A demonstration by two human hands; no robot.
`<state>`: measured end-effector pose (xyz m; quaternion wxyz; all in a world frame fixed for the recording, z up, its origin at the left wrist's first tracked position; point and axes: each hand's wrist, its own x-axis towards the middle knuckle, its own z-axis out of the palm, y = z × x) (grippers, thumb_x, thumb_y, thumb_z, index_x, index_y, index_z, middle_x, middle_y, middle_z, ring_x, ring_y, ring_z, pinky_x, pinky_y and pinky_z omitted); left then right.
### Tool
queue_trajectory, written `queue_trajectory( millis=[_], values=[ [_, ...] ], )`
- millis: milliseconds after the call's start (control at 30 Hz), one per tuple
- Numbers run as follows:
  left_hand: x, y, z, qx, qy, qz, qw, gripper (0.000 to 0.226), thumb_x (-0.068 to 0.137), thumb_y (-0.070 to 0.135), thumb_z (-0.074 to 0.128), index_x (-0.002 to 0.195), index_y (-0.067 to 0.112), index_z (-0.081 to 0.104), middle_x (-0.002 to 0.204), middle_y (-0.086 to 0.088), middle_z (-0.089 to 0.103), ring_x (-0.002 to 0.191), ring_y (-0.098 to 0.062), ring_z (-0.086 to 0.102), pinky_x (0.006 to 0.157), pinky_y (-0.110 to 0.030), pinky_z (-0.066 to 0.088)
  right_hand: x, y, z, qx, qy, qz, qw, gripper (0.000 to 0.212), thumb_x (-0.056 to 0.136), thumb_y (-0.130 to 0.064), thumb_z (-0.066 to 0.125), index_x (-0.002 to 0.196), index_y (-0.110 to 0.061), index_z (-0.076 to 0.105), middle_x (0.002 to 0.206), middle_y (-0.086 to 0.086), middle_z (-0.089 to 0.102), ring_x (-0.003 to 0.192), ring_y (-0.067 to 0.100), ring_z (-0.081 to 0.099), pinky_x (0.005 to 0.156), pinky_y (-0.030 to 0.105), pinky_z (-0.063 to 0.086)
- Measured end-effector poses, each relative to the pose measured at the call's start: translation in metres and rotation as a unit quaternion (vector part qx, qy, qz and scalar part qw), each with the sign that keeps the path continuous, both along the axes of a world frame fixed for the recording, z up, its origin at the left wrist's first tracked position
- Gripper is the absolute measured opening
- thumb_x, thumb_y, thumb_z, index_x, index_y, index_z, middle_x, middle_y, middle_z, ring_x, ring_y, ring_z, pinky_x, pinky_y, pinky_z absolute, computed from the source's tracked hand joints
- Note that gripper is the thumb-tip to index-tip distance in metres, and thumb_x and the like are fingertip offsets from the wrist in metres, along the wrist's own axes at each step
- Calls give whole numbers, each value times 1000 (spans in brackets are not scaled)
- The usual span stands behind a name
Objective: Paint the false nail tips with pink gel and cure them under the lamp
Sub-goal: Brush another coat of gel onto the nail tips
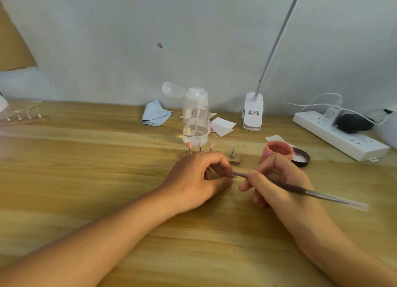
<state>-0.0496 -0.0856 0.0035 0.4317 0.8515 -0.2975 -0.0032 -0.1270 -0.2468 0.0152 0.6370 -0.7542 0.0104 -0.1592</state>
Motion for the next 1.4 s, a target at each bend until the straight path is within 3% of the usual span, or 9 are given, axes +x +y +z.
queue_trajectory(
  millis=[100, 267, 400, 500, 633, 867, 1000, 1233, 1400],
  values=[
    [0, 0, 0, -4, 5, -2, 1000, 15, 83, 20, 77, 81, 33, 68, 85, 24, 70, 51, 0, 46, 54, -12, 33, 2, -1, 0, -24, 12, -23, 999, 20, 80, 2, 61, 67, -10, 49, 58, 8, 67, 45, 10, 48, 52, 29, 40],
    [0, 0, 0, -9, 6, -3, 1000, 20, 83, 19, 77, 78, 35, 66, 84, 23, 70, 51, 0, 44, 55, -13, 33, 0, -1, 0, 24, -13, -14, 1000, 15, 85, 0, 60, 75, -1, 49, 64, 10, 70, 48, 13, 43, 45, 20, 37],
    [0, 0, 0, -6, 4, 1, 1000, 19, 82, 20, 78, 78, 35, 66, 82, 24, 70, 50, 1, 45, 54, -12, 32, 1, 0, -1, -29, 4, -14, 999, 20, 80, -4, 62, 67, -15, 51, 62, 7, 69, 45, 9, 46, 51, 27, 38],
    [0, 0, 0, -13, 11, -5, 1000, 16, 83, 19, 78, 80, 32, 68, 82, 24, 70, 50, 1, 45, 54, -11, 33, 2, -4, 0, -8, 11, -46, 999, 16, 75, -7, 60, 64, -12, 49, 55, 6, 64, 44, 9, 46, 52, 30, 37],
    [0, 0, 0, -9, 4, -2, 1000, 16, 82, 19, 78, 81, 31, 67, 83, 24, 71, 51, 0, 46, 54, -12, 34, 0, -1, 1, 9, -17, -3, 1000, 18, 87, -2, 62, 73, -5, 51, 66, 9, 71, 47, 10, 44, 46, 19, 38],
    [-1, 0, 1, -10, 5, -1, 1000, 16, 82, 20, 78, 79, 32, 67, 83, 23, 71, 50, 0, 46, 53, -11, 34, 1, -5, 0, -8, 8, -49, 999, 21, 79, -3, 60, 65, -13, 49, 55, 5, 62, 44, 10, 43, 50, 29, 34],
    [-1, 0, 0, -8, 6, 3, 1000, 15, 82, 21, 78, 81, 31, 67, 84, 23, 71, 50, 1, 46, 53, -11, 33, -1, 0, 1, -12, -18, 1, 1000, 16, 87, -5, 63, 75, -7, 53, 69, 7, 72, 47, 8, 45, 49, 20, 37],
    [-1, 0, 1, -10, 5, -2, 1000, 20, 82, 20, 78, 77, 34, 65, 81, 26, 69, 50, 0, 46, 53, -10, 34, 1, -5, -1, 2, 5, -45, 999, 16, 79, -4, 60, 69, -9, 49, 56, 5, 64, 45, 10, 43, 48, 28, 35],
    [0, 0, 0, -7, -4, -1, 1000, 24, 81, 20, 79, 76, 36, 62, 83, 22, 70, 51, -1, 46, 54, -13, 34, 1, 0, 0, -27, -5, 1, 1000, 19, 84, -3, 63, 71, -9, 51, 64, 7, 70, 44, 6, 45, 46, 17, 35]
  ],
)
